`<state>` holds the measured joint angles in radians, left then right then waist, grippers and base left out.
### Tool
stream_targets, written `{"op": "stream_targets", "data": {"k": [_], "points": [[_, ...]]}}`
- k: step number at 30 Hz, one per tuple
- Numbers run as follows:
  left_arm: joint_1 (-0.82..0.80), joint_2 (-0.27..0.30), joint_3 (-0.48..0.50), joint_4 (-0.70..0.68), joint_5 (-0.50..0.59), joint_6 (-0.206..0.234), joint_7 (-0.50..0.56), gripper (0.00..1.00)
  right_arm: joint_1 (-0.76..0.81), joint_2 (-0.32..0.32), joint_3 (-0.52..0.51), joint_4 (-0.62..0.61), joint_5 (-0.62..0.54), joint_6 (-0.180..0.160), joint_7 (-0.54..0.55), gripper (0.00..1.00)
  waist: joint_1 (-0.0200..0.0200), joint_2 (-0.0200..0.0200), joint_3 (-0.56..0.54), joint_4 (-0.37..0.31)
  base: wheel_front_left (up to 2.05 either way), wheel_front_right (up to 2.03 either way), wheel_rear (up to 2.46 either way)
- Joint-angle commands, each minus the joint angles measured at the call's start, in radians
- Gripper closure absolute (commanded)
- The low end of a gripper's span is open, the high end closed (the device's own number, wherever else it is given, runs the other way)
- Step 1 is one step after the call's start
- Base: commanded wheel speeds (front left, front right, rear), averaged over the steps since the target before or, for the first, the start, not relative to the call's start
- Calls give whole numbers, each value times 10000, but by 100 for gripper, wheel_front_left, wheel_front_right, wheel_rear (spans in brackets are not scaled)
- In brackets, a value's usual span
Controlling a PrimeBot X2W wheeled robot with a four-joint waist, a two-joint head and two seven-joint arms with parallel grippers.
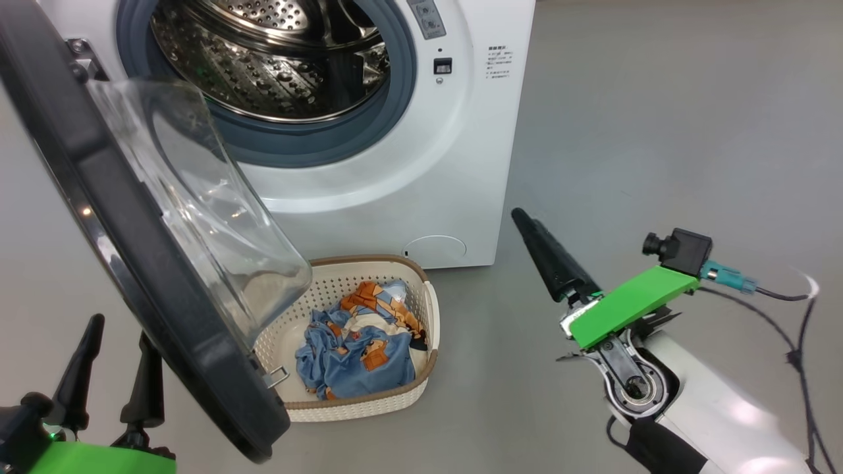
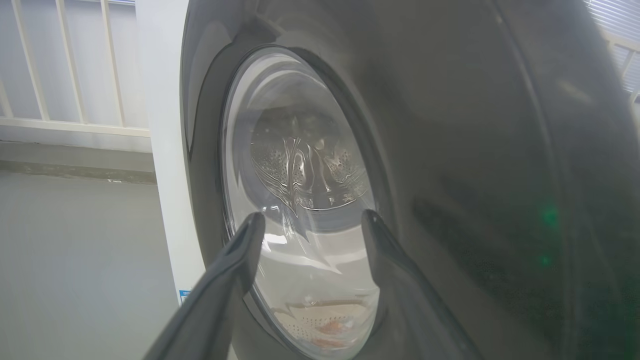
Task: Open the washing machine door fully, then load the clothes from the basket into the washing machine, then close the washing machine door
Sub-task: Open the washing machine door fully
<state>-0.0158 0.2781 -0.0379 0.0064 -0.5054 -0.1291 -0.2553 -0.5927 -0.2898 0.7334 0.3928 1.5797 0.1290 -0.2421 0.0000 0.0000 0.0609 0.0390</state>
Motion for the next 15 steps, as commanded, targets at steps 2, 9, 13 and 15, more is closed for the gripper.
{"op": "stream_targets", "data": {"k": [2,9,13,15], "points": [[-181,210,434,-240,128,-16,-65,0,-107,196,-399,277,-1124,17,-182,0,0,0,-14,-50,0,0,0],[-158,167,506,-251,114,-16,-65,0,417,1299,-3787,988,-5854,17,-194,0,0,0,11,-140,0,0,0],[-108,121,511,-319,144,-16,-65,0,1092,1953,-5320,393,-8364,17,-195,0,0,0,25,-149,0,0,0],[-101,118,516,-324,149,-16,-65,0,1478,2149,-5799,12,-9377,17,-195,0,0,0,22,-156,0,0,0]]}}
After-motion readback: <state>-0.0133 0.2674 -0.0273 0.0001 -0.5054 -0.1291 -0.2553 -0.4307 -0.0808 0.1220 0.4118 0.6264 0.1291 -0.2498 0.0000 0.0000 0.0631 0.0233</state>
